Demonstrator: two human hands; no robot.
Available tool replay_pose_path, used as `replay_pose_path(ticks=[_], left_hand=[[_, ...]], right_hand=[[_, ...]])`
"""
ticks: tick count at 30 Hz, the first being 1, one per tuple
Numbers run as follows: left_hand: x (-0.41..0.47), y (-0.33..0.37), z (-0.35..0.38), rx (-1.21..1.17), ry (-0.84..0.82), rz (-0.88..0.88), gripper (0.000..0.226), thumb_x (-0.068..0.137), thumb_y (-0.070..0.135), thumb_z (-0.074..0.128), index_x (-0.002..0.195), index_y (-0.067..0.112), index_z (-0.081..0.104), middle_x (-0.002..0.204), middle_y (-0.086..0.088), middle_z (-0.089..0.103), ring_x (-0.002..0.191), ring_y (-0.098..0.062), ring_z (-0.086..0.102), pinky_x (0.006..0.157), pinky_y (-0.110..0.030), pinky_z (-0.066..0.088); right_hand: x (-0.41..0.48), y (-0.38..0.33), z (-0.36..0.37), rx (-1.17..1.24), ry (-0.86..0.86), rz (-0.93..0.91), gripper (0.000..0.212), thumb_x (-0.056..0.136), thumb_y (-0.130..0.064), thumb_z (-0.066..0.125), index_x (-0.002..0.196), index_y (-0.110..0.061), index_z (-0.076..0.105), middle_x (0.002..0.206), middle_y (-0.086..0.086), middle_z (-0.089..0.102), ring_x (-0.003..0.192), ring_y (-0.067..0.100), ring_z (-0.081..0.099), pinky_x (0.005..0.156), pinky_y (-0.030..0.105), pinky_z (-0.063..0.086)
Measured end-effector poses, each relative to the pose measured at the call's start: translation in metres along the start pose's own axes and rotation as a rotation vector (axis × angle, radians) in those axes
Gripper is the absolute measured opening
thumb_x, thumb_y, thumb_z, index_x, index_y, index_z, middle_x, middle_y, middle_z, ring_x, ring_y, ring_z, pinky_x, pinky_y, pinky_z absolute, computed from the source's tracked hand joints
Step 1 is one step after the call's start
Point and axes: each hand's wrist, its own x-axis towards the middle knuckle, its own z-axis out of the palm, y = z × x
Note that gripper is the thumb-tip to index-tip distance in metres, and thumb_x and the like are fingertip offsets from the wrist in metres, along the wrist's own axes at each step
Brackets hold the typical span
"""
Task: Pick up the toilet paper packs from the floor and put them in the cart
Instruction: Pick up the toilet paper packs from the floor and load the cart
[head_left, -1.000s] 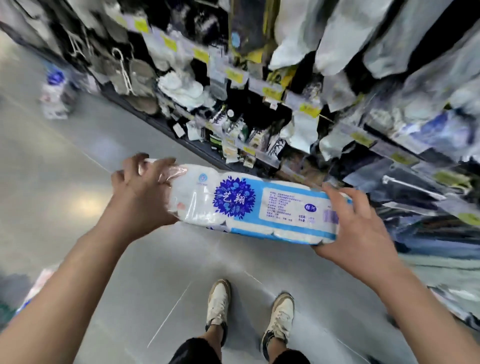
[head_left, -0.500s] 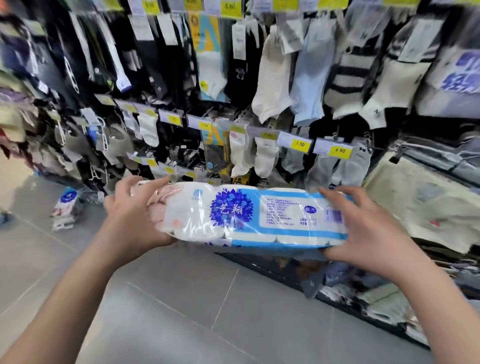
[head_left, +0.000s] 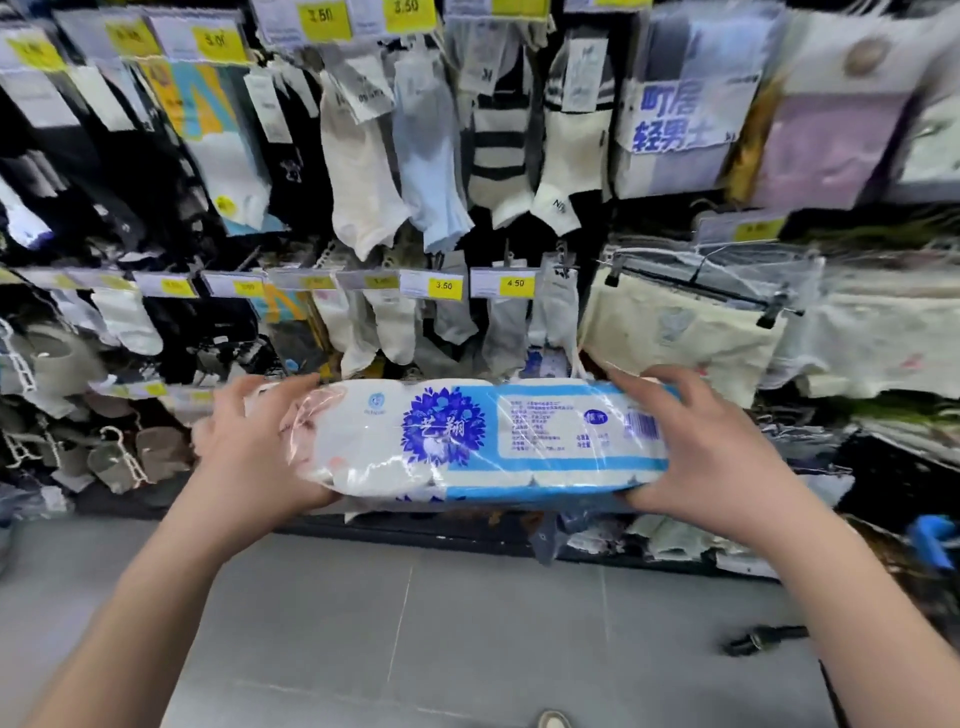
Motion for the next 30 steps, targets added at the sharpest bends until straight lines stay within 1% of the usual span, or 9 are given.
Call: replay_pose_path(ticks=[3, 5, 10, 14, 17, 20, 22, 28, 30], left_hand=[[0.008, 0.011, 0.016, -0.015, -0.076, 0.075, 0.108, 0.045, 0.034, 0.089, 0.140, 0.050, 0.040, 0.151, 0.001, 0.020, 0.136, -0.037, 0.027, 0.109, -0.052, 0.035], [0.014, 0.024, 0.026, -0.029, -0.132, 0.132, 0.107, 0.047, 0.031, 0.088, 0.140, 0.051, 0.040, 0.150, 0.002, 0.020, 0.136, -0.038, 0.025, 0.107, -0.054, 0.037], [0.014, 0.065, 0.061, -0.054, -0.252, 0.296, 0.101, 0.052, 0.025, 0.088, 0.140, 0.045, 0.043, 0.149, -0.004, 0.022, 0.130, -0.038, 0.027, 0.107, -0.047, 0.034], [0.001, 0.097, 0.086, -0.079, -0.366, 0.404, 0.100, 0.051, 0.028, 0.087, 0.141, 0.043, 0.044, 0.148, -0.008, 0.023, 0.132, -0.041, 0.025, 0.112, -0.048, 0.027], [-0.022, 0.124, 0.100, -0.120, -0.423, 0.476, 0.101, 0.045, 0.033, 0.081, 0.139, 0.044, 0.045, 0.147, -0.007, 0.020, 0.132, -0.039, 0.023, 0.114, -0.048, 0.026], [-0.050, 0.153, 0.112, -0.127, -0.471, 0.528, 0.098, 0.055, 0.024, 0.082, 0.143, 0.043, 0.042, 0.149, -0.006, 0.018, 0.130, -0.040, 0.024, 0.111, -0.048, 0.030], [-0.072, 0.173, 0.122, -0.115, -0.491, 0.565, 0.097, 0.059, 0.020, 0.081, 0.144, 0.043, 0.040, 0.151, -0.007, 0.016, 0.131, -0.040, 0.023, 0.110, -0.049, 0.030], [-0.144, 0.237, 0.152, -0.120, -0.535, 0.627, 0.099, 0.054, 0.027, 0.083, 0.142, 0.046, 0.042, 0.152, -0.007, 0.016, 0.133, -0.039, 0.022, 0.112, -0.048, 0.029], [-0.172, 0.262, 0.160, -0.116, -0.529, 0.653, 0.102, 0.050, 0.031, 0.085, 0.142, 0.046, 0.043, 0.151, -0.008, 0.018, 0.132, -0.040, 0.024, 0.112, -0.049, 0.029]], right_hand=[[-0.023, 0.013, 0.001, 0.014, -0.003, 0.104, 0.118, 0.049, -0.054, 0.079, 0.154, -0.046, 0.026, 0.151, -0.003, 0.031, 0.133, 0.026, 0.049, 0.109, 0.042, 0.044], [-0.043, 0.021, 0.000, 0.021, 0.010, 0.193, 0.117, 0.050, -0.050, 0.078, 0.154, -0.048, 0.026, 0.149, -0.004, 0.032, 0.133, 0.025, 0.049, 0.108, 0.041, 0.045], [-0.107, 0.035, -0.003, -0.005, 0.014, 0.386, 0.114, 0.053, -0.045, 0.079, 0.155, -0.044, 0.027, 0.150, -0.006, 0.031, 0.130, 0.022, 0.052, 0.102, 0.040, 0.050], [-0.164, 0.043, -0.011, -0.001, 0.036, 0.522, 0.113, 0.054, -0.044, 0.079, 0.155, -0.046, 0.027, 0.149, -0.006, 0.031, 0.131, 0.020, 0.050, 0.105, 0.040, 0.048], [-0.207, 0.051, -0.015, 0.001, 0.053, 0.630, 0.115, 0.052, -0.045, 0.080, 0.155, -0.047, 0.028, 0.151, -0.007, 0.031, 0.132, 0.019, 0.050, 0.105, 0.038, 0.047], [-0.252, 0.063, -0.019, 0.008, 0.084, 0.705, 0.118, 0.051, -0.046, 0.082, 0.155, -0.048, 0.027, 0.152, -0.008, 0.030, 0.131, 0.018, 0.050, 0.105, 0.038, 0.048], [-0.280, 0.074, -0.024, 0.020, 0.084, 0.745, 0.116, 0.055, -0.043, 0.084, 0.156, -0.047, 0.027, 0.151, -0.008, 0.030, 0.131, 0.017, 0.049, 0.103, 0.034, 0.047], [-0.366, 0.130, -0.035, 0.006, 0.134, 0.801, 0.113, 0.047, -0.056, 0.068, 0.153, -0.048, 0.030, 0.147, -0.011, 0.034, 0.130, 0.015, 0.051, 0.105, 0.038, 0.049], [-0.398, 0.152, -0.040, 0.006, 0.164, 0.816, 0.113, 0.047, -0.056, 0.069, 0.153, -0.047, 0.030, 0.149, -0.011, 0.034, 0.130, 0.016, 0.050, 0.103, 0.038, 0.050]])
